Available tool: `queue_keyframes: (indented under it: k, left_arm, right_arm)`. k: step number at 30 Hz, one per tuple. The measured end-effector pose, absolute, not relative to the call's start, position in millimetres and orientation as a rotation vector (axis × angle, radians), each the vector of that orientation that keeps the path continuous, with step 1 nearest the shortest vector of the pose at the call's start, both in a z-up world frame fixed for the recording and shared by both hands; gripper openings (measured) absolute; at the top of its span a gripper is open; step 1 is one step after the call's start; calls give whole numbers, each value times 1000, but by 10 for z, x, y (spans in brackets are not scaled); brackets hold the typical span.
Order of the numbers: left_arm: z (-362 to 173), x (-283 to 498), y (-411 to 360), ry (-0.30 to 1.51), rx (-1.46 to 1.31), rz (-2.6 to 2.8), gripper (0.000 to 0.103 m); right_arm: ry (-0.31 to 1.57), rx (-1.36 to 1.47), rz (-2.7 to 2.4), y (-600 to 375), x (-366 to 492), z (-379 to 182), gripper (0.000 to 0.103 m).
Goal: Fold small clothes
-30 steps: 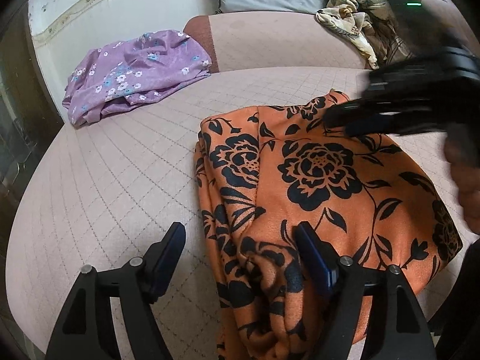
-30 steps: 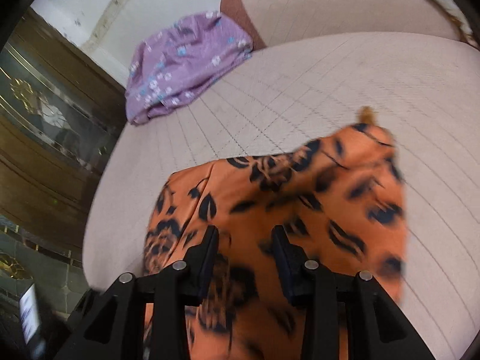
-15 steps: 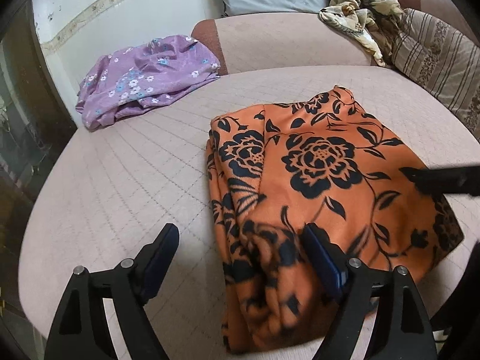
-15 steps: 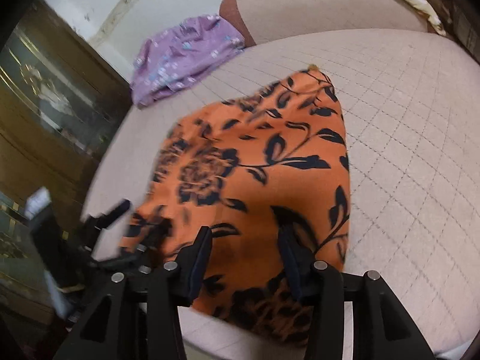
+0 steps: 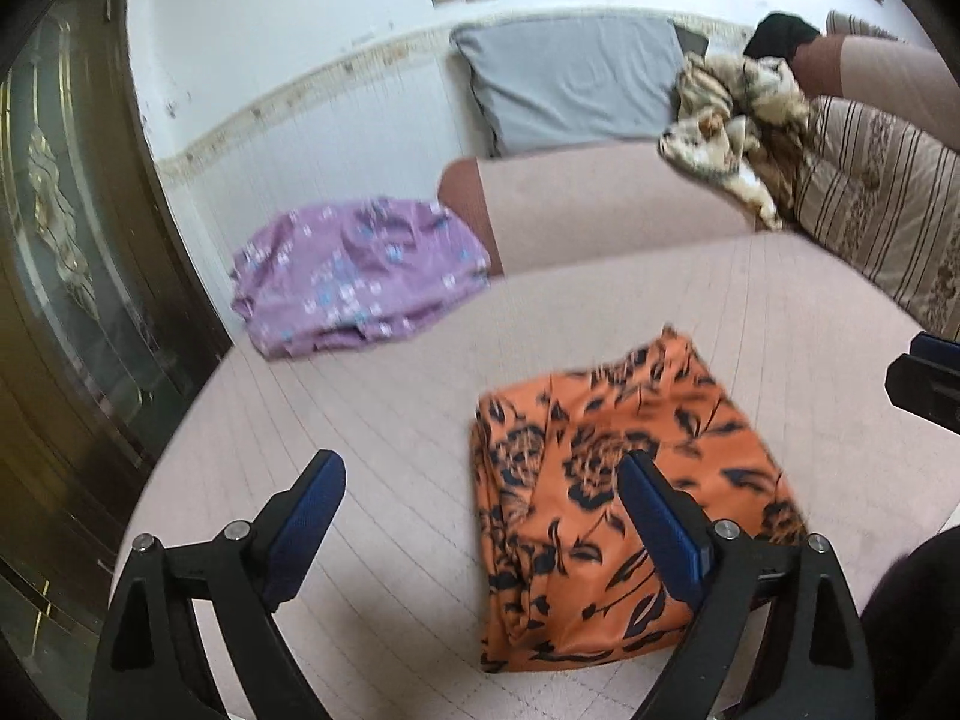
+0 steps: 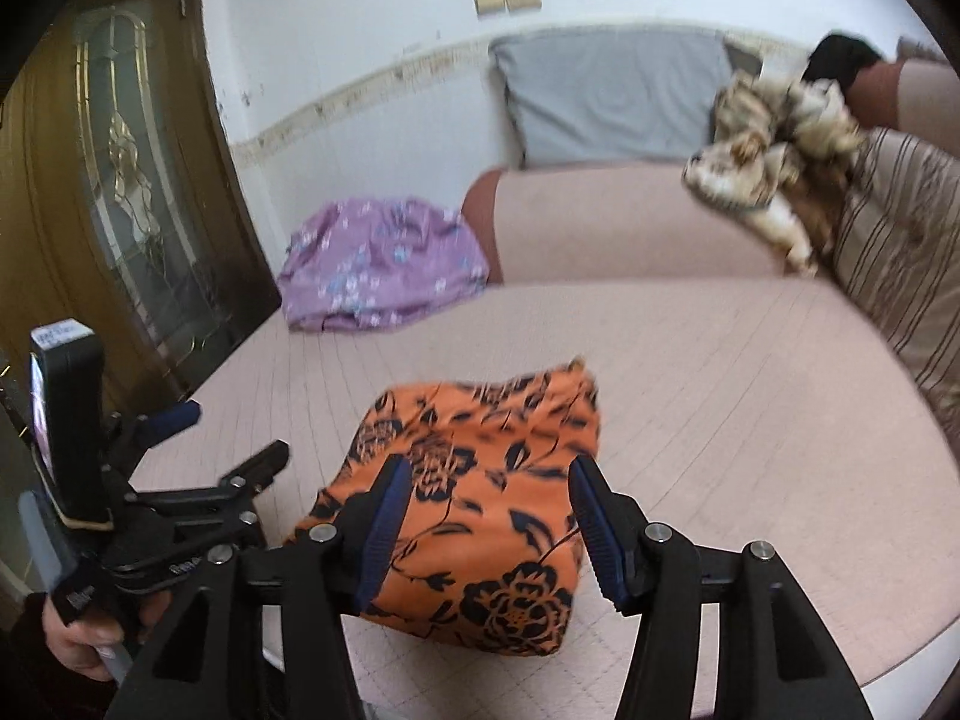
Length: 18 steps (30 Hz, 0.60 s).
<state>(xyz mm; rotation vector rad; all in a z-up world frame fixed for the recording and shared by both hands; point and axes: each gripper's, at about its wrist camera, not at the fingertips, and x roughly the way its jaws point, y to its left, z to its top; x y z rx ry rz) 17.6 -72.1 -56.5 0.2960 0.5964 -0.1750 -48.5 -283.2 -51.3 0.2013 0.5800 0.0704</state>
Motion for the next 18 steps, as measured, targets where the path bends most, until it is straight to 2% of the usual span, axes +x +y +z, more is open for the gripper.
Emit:
queue_keyframes:
  k: [3, 6, 18]
  left_arm:
    - [-385, 122, -737, 563, 308, -146, 94]
    - [-234, 55, -739, 522, 312, -110, 101]
    - [259, -85, -628, 489, 227, -65, 101]
  right_arm:
    - [523, 214, 59, -2875, -618, -352, 59]
    - [488, 234, 57, -2935, -685, -251, 60]
    - [426, 244, 36, -2992, -839, -63, 60]
